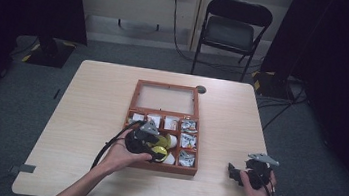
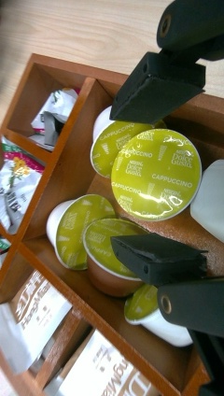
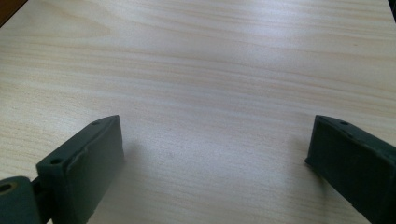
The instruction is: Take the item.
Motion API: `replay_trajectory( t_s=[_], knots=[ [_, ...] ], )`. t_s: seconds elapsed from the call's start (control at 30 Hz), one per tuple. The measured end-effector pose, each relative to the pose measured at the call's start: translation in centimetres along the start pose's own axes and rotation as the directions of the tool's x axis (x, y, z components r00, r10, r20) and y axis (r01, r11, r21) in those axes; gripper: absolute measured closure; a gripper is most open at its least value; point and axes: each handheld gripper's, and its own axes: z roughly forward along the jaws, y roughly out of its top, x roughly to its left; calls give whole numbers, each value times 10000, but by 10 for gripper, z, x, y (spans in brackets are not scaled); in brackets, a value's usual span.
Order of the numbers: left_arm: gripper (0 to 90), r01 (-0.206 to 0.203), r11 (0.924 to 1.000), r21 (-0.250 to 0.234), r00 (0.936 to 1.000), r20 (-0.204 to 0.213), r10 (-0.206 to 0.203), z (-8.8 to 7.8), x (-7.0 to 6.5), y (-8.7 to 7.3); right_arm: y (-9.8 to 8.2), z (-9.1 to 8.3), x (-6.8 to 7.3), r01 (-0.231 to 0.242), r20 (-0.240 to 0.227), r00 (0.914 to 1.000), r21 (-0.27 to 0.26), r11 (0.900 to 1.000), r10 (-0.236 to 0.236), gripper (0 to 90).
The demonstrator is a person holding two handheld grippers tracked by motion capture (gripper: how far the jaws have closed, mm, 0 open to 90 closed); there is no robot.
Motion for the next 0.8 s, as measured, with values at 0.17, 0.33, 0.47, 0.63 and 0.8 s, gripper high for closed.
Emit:
replay_trajectory(
  t_s=[0.17,0.33,0.47,0.63,0.8],
  knots=[
    [337,59,9998,208,9999,82,-60,7,-1,-2,0,0,0,1,1,10000,1,10000,-1,30],
    [338,-67,9992,391,10000,-13,67,9,-1,-2,0,0,0,-1,0,10000,1,10000,1,30],
    [336,-32,9984,565,10000,-24,33,13,0,-3,0,0,0,-2,1,10000,0,10000,2,30],
    [334,-70,9970,771,9999,-78,76,15,1,-3,0,0,0,0,-1,10000,1,10000,0,30],
    [335,4,9960,894,10000,-70,3,17,1,-3,0,0,0,-4,-1,10000,2,10000,4,30]
  ],
)
